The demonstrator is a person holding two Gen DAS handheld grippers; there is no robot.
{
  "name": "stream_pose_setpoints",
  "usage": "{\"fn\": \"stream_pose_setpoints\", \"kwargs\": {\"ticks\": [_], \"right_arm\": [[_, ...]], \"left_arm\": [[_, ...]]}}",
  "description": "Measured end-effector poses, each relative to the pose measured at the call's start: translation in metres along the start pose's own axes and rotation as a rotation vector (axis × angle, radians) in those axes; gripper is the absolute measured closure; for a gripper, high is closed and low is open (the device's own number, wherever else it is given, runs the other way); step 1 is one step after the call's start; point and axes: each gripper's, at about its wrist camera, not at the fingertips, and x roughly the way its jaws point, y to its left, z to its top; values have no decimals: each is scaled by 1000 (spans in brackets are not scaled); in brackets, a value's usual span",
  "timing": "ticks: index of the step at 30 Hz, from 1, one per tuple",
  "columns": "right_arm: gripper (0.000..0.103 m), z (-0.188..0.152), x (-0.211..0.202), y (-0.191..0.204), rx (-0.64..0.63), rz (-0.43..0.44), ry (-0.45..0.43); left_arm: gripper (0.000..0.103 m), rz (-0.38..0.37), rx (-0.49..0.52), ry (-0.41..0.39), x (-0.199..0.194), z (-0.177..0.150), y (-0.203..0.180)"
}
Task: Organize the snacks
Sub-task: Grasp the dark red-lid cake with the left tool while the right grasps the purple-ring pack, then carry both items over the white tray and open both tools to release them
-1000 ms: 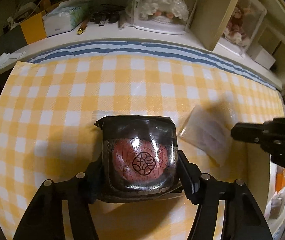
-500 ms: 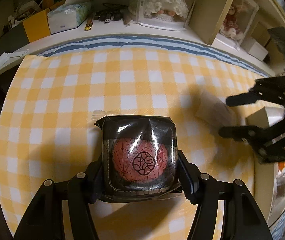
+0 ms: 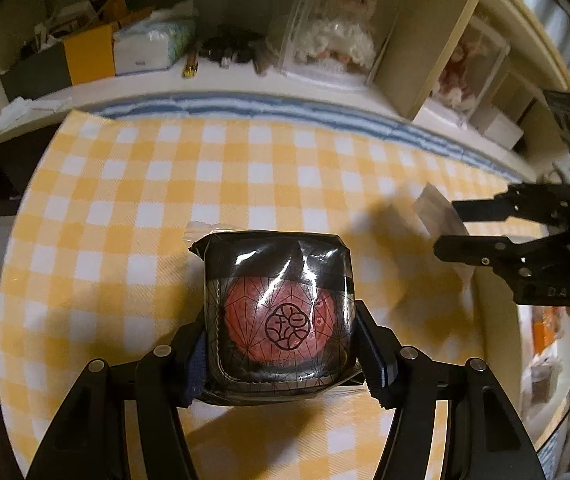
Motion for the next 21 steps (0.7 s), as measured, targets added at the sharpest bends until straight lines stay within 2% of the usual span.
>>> {"fn": "stream_pose_setpoints", "kwargs": {"ticks": [8, 17, 21], "right_arm": [[55, -15, -58, 10, 141, 3, -121], [55, -59, -135, 11, 252, -11, -232], [55, -84, -160, 2, 350, -3, -270]], "left_arm": [[42, -23, 16, -102, -61, -9, -21], [42, -86, 48, -184, -126, -24, -60], [42, -120, 64, -200, -140, -30, -82]]}}
